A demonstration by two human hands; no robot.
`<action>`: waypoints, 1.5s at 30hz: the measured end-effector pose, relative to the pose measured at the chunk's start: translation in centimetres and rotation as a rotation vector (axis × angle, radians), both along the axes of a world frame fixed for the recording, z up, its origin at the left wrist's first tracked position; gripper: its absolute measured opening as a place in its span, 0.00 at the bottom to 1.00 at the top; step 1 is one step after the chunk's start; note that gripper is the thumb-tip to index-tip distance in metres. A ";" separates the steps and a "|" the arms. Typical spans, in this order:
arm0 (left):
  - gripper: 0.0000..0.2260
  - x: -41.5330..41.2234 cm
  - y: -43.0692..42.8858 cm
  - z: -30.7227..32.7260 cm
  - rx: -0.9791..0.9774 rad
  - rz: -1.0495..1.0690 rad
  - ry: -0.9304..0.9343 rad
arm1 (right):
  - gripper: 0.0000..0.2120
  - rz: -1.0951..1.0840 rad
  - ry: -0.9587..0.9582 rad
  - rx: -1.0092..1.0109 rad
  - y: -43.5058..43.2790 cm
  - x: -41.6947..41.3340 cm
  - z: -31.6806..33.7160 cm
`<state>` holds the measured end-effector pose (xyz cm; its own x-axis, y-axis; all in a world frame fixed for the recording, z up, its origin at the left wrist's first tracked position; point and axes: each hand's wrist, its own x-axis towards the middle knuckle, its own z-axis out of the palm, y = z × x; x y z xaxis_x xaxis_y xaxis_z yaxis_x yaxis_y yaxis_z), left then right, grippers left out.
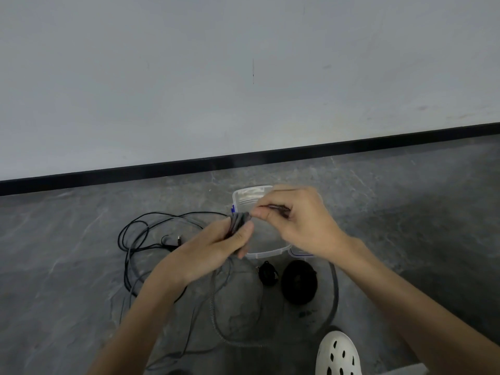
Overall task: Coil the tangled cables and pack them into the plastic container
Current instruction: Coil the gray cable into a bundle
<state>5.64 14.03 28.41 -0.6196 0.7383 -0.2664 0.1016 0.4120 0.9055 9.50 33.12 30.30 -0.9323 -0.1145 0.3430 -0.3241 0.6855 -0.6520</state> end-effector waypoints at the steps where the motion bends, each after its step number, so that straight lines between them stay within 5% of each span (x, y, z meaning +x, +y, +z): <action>1: 0.20 0.0 0.0 -0.1 -0.001 -0.047 0.000 | 0.06 0.012 0.052 0.037 -0.1 0.0 -0.1; 6: 0.17 0.1 0.2 0.4 0.017 -0.095 -0.054 | 0.05 0.016 0.136 0.054 -0.5 0.0 -0.6; 12: 0.19 0.3 0.7 0.8 0.182 -0.048 -0.114 | 0.08 -0.006 0.004 -0.148 0.0 -0.9 -0.9; 17: 0.19 0.6 0.9 0.9 0.282 -0.061 -0.170 | 0.23 0.034 -0.194 0.072 0.9 -0.6 -1.9; 21: 0.17 0.5 1.1 1.1 0.381 0.070 -0.132 | 0.26 0.022 -0.274 0.017 1.0 -0.4 -2.1; 25: 0.19 -0.1 0.8 1.0 0.268 0.236 -0.008 | 0.22 0.011 -0.227 -0.031 0.6 -0.6 -1.6; 32: 0.17 -1.2 -0.1 0.3 0.228 0.640 0.122 | 0.17 -0.173 -0.787 -0.672 0.8 -0.5 -0.6; 37: 0.17 -1.2 -0.1 -0.1 0.155 0.629 0.169 | 0.16 -0.350 -0.812 -0.931 1.0 -0.7 -0.9; 45: 0.20 -0.3 0.6 0.9 0.128 0.233 0.098 | 0.17 -0.467 -0.518 -0.181 1.8 -1.4 -3.4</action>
<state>5.35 14.63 29.30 -0.7951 0.5963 -0.1107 0.1070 0.3175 0.9422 8.15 34.94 26.90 -0.9183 0.3523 -0.1806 0.3579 0.5437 -0.7592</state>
